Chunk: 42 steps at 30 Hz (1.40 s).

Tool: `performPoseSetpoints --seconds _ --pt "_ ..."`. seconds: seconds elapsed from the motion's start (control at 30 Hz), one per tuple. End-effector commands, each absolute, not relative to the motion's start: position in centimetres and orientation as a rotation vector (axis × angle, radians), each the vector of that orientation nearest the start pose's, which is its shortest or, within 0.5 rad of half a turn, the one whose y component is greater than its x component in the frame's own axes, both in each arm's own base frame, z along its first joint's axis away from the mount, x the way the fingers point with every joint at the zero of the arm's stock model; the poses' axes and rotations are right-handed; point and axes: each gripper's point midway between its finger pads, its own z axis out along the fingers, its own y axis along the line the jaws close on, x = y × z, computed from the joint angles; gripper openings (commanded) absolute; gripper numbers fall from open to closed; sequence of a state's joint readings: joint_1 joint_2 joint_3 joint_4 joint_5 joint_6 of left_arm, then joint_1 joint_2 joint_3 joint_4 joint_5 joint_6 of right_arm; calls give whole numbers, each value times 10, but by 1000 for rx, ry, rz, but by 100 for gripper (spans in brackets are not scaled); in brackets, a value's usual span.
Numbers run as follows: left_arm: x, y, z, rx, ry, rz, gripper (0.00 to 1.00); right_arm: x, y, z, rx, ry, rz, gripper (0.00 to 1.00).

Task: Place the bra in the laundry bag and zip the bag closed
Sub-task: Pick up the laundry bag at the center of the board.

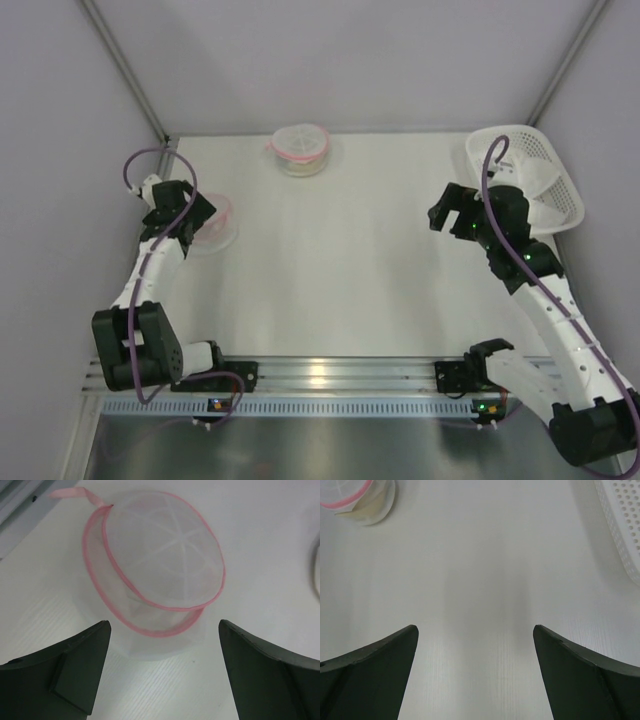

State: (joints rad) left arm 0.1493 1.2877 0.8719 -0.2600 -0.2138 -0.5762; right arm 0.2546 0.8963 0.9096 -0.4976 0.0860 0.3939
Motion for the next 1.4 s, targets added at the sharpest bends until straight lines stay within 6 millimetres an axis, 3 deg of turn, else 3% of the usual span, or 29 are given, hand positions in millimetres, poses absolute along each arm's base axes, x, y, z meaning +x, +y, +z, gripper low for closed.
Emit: performPoseSetpoints --seconds 0.0,0.23,0.43,0.57,0.87,1.03,1.07,1.1,1.13,1.17,1.23,1.37 --pt "382 59 150 -997 1894 -173 93 297 71 240 216 2034 295 99" --pt "377 65 134 -1154 1843 -166 88 300 68 239 223 2044 270 99" --pt "390 61 114 -1213 1818 -224 87 304 72 239 215 2053 280 99" --pt "396 63 101 -1239 1806 -231 86 304 63 243 240 2040 233 99" --pt "409 84 106 -1261 1640 -193 80 305 61 251 249 2011 226 99" --pt "415 92 93 -1299 1589 -186 59 306 61 249 258 2019 227 99" --pt "416 94 93 -1307 1581 -178 50 306 61 247 266 2023 227 100" --pt "417 96 89 -1319 1577 -173 40 307 58 247 280 2020 211 99" --pt "418 97 91 -1328 1560 -183 5 307 56 245 292 2030 198 99" --pt "417 96 92 -1328 1557 -209 0 308 53 242 314 2044 175 99" --pt "421 92 109 -1280 1537 -257 0 311 52 247 318 2048 165 99" --pt "429 53 149 -1113 1592 -483 0 315 55 250 337 2044 185 99"
